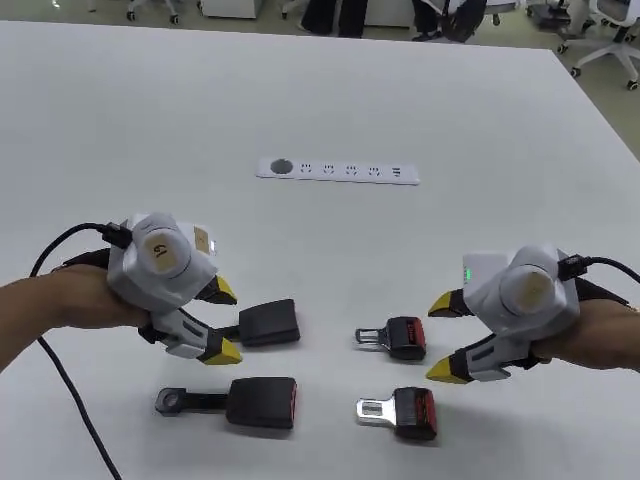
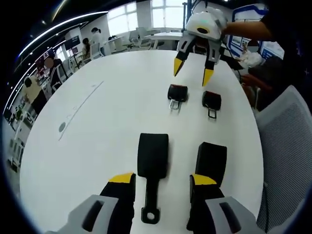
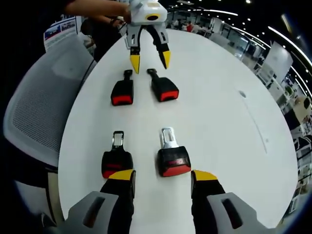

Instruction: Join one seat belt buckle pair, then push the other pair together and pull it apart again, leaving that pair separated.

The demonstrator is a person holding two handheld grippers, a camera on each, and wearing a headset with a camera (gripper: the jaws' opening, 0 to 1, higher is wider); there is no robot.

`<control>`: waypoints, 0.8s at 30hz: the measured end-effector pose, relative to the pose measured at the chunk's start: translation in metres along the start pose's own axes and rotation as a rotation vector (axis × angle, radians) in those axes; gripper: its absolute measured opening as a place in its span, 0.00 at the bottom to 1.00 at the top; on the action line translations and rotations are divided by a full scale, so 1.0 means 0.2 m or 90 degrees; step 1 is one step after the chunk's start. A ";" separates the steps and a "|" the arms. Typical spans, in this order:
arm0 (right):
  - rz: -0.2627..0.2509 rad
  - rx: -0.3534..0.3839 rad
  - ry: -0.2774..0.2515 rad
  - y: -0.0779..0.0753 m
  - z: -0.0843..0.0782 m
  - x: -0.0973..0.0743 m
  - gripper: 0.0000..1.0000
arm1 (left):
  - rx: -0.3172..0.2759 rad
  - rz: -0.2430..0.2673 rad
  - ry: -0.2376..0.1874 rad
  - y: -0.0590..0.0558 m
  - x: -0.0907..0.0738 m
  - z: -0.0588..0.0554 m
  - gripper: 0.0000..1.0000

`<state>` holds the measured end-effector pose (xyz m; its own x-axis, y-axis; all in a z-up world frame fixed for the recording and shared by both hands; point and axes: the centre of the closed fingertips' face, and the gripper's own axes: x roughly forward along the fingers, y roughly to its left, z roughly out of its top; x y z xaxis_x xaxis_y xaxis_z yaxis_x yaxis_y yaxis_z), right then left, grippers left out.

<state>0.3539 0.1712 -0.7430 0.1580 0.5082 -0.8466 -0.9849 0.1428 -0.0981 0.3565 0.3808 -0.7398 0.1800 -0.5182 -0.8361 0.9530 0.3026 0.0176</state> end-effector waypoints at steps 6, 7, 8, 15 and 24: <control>0.010 -0.017 0.015 -0.03 0.00 0.03 0.42 | -0.011 -0.005 0.009 0.05 0.04 -0.01 0.44; 0.011 -0.020 0.018 -0.04 0.00 0.04 0.43 | -0.011 -0.005 0.011 0.05 0.04 -0.01 0.43; 0.012 -0.020 0.019 -0.04 -0.01 0.04 0.42 | -0.012 -0.005 0.013 0.06 0.05 -0.01 0.43; 0.022 -0.026 0.031 -0.08 -0.01 0.08 0.42 | -0.009 -0.006 0.026 0.08 0.09 0.02 0.42; 0.037 -0.035 0.046 -0.09 -0.02 0.14 0.39 | 0.004 -0.019 0.053 0.09 0.15 0.01 0.37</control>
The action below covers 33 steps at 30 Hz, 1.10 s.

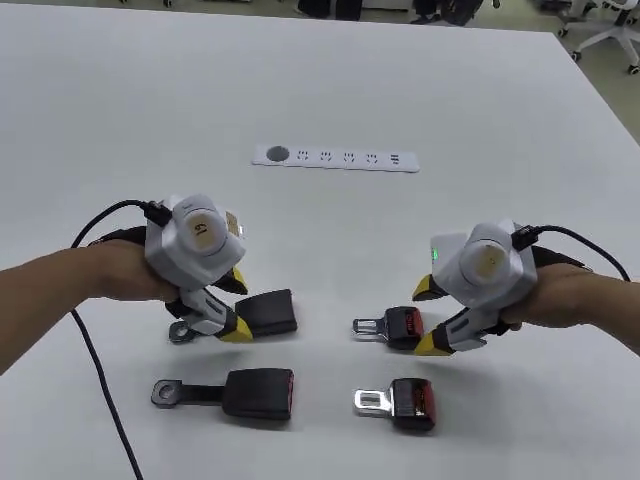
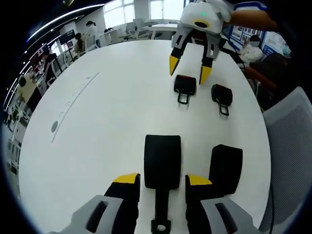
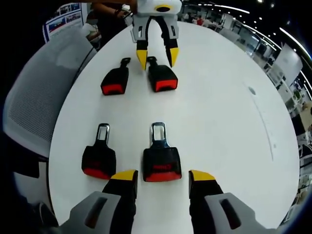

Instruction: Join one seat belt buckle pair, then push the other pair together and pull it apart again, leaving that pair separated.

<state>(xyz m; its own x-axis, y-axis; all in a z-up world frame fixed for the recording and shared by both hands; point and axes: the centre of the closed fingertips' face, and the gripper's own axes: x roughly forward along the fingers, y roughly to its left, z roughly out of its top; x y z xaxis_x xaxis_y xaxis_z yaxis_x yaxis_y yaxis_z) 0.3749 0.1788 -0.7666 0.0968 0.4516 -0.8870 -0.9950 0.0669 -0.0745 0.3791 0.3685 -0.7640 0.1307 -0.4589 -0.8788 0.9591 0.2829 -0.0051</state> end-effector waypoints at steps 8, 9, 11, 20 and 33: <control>0.016 0.016 -0.001 0.00 0.01 0.04 0.36 | 0.005 -0.015 0.017 -0.01 0.04 0.02 0.34; 0.018 0.017 0.001 0.00 0.01 0.04 0.36 | 0.008 -0.016 0.019 -0.01 0.04 0.02 0.33; 0.021 0.017 0.003 0.00 0.00 0.05 0.34 | 0.015 -0.018 0.022 -0.02 0.04 0.02 0.33; 0.025 0.008 0.005 0.00 -0.01 0.06 0.31 | 0.055 -0.029 0.023 -0.02 0.05 0.02 0.32; 0.027 0.011 0.007 0.01 0.00 0.07 0.30 | 0.116 -0.036 0.039 -0.03 0.06 0.01 0.32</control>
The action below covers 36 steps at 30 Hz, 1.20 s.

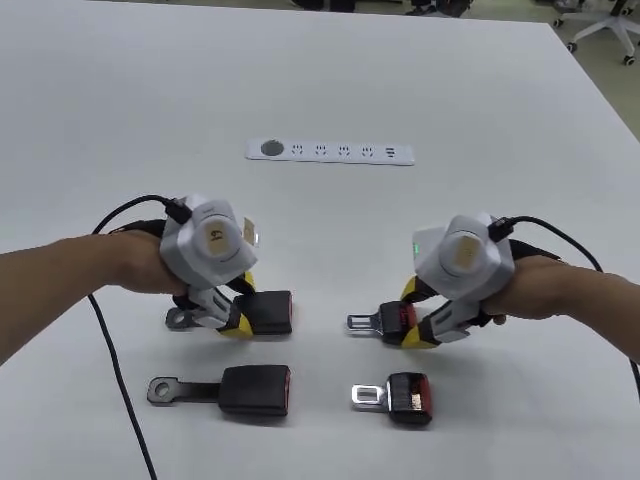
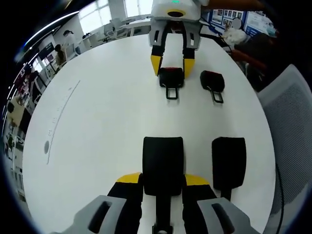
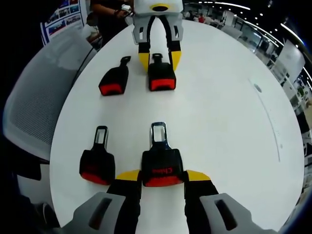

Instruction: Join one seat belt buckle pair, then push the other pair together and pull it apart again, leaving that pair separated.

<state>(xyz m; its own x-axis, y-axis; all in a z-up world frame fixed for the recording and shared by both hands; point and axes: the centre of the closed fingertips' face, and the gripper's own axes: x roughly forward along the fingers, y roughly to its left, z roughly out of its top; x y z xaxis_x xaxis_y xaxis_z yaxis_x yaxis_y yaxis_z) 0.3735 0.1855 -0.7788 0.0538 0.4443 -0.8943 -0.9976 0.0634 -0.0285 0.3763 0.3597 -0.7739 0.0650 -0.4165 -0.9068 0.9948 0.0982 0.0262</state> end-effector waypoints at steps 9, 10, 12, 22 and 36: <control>-0.001 0.003 -0.005 0.00 0.04 0.01 0.30 | 0.010 -0.008 0.005 0.00 0.00 0.00 0.32; -0.001 0.003 -0.005 0.00 0.05 0.01 0.30 | 0.012 -0.008 0.006 0.00 0.00 0.00 0.32; -0.002 0.003 -0.006 0.00 0.06 0.01 0.30 | 0.016 -0.010 0.007 -0.01 0.00 0.00 0.32; -0.001 0.003 -0.015 0.01 0.11 0.03 0.30 | 0.018 -0.016 0.011 0.00 0.00 0.00 0.32; 0.002 0.001 -0.029 0.02 0.20 0.08 0.30 | 0.016 -0.017 0.013 0.01 0.01 -0.01 0.32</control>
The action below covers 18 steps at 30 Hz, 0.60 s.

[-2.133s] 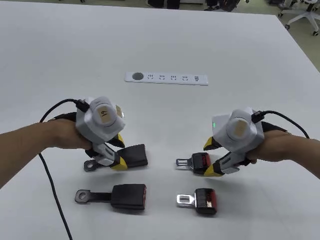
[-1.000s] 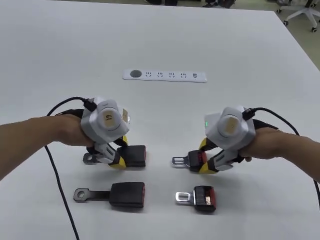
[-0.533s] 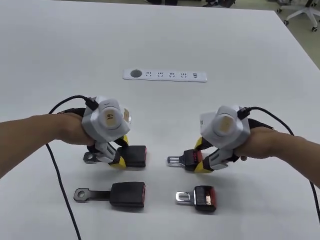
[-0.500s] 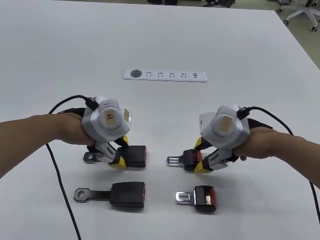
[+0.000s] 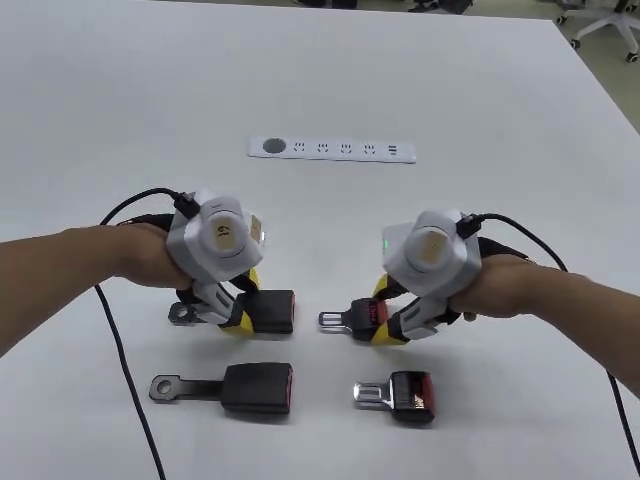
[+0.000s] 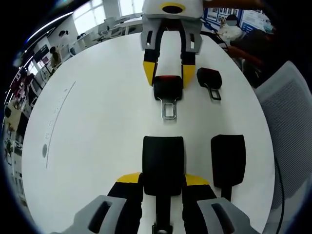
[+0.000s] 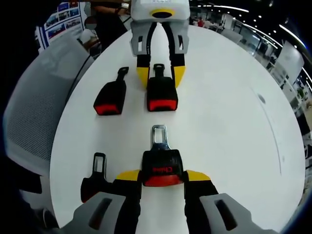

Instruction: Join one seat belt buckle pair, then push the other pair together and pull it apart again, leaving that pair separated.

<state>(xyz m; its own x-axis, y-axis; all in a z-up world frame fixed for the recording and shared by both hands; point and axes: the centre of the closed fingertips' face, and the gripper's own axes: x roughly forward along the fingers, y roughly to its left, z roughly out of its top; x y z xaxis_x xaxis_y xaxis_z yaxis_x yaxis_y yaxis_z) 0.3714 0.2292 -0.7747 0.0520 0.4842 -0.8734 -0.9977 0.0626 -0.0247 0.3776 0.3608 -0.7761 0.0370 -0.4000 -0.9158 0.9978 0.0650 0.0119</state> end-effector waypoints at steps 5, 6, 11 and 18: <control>-0.001 -0.001 -0.002 0.00 0.03 0.01 0.30 | 0.001 -0.002 0.001 -0.01 0.00 0.01 0.32; -0.001 -0.002 -0.003 0.00 0.04 0.02 0.30 | 0.001 -0.002 0.001 -0.01 0.00 0.01 0.32; -0.001 -0.004 -0.005 -0.02 0.06 0.03 0.30 | 0.002 -0.003 0.002 -0.01 0.00 0.01 0.32; 0.000 -0.005 -0.009 -0.01 0.11 0.05 0.30 | 0.003 -0.004 0.003 0.00 0.00 0.01 0.32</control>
<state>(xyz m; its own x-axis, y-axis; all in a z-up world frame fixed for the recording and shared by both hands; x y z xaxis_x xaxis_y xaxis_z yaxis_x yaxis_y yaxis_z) 0.3755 0.2522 -0.7727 0.0526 0.4971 -0.8661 -0.9980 0.0554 -0.0289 0.3774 0.3597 -0.7754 0.0308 -0.3956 -0.9179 0.9983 0.0581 0.0085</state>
